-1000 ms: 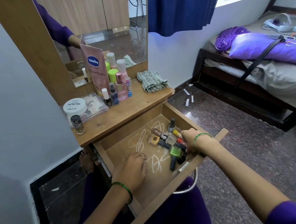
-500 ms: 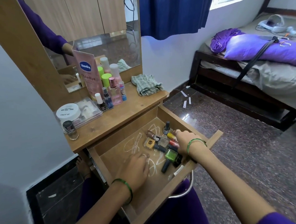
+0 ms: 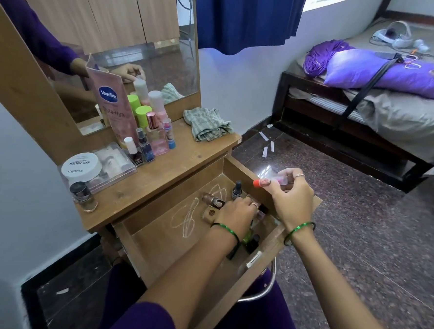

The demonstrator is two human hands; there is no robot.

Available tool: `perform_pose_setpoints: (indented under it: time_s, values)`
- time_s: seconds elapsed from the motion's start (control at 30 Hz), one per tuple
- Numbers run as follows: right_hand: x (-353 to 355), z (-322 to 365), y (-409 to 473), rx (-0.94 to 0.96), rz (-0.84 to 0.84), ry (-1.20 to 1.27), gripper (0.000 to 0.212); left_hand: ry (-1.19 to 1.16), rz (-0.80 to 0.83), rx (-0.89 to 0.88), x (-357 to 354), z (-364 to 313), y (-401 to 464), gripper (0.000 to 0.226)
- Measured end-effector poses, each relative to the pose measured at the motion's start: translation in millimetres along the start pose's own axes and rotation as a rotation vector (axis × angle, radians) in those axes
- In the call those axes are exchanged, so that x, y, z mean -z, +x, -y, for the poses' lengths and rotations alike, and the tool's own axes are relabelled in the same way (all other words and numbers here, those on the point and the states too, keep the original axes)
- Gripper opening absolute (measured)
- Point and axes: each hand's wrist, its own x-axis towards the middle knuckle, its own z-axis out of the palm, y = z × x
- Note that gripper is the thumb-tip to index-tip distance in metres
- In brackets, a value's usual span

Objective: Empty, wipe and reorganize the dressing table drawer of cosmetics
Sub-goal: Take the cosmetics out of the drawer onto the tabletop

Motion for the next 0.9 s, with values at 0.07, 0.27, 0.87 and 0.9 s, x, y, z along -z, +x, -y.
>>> perform_pose_setpoints:
  time_s: [0.07,0.27,0.87,0.9]
  values:
    - [2,2,-1,-0.002,-0.014,0.032,0.015,0.044,0.012,-0.013,-3,-2,5,0.035]
    - [2,-1,1,-0.021,-0.001,0.025,0.022,0.114,0.039,0.018,-3,-8,10,0.031]
    - [-9,5,-1,0.002,0.039,-0.016,0.019,0.358,0.142,-0.093,5,1,12,0.032]
    - [-7,7,1,0.0,0.036,-0.016,0.019,0.357,0.126,-0.112,6,2,11,0.033]
